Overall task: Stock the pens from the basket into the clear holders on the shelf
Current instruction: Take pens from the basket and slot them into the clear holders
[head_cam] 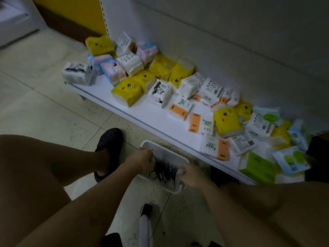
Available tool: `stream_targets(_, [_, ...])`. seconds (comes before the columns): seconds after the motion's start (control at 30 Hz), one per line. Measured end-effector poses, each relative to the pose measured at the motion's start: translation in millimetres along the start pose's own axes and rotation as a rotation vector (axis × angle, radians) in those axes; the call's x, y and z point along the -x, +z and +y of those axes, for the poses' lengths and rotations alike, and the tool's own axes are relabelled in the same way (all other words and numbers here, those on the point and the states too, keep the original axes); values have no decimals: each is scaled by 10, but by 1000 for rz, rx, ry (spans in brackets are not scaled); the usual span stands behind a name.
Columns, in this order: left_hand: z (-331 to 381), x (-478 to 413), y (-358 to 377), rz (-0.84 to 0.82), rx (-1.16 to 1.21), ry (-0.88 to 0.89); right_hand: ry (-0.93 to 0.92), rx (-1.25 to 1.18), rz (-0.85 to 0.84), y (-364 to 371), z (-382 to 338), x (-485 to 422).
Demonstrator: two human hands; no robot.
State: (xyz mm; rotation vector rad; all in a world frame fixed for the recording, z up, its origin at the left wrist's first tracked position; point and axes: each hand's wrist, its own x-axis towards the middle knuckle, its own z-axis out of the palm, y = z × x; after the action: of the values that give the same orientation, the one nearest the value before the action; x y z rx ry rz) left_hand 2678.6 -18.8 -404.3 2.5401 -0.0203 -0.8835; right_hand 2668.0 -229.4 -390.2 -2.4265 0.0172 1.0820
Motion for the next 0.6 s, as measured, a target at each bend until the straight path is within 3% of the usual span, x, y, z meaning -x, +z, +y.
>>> stream_targets(0.27, [-258,-486,575,-130,190,-98,76,-54,-155,412,97,-716])
stream_targets(0.43, [-341,-850,965,-49,372,-196,126,-31,-206,630,136,-1086])
stream_targets(0.6, [-502,-1092,1215,-20,433,-272,174,-52,-111,749,236,-1415])
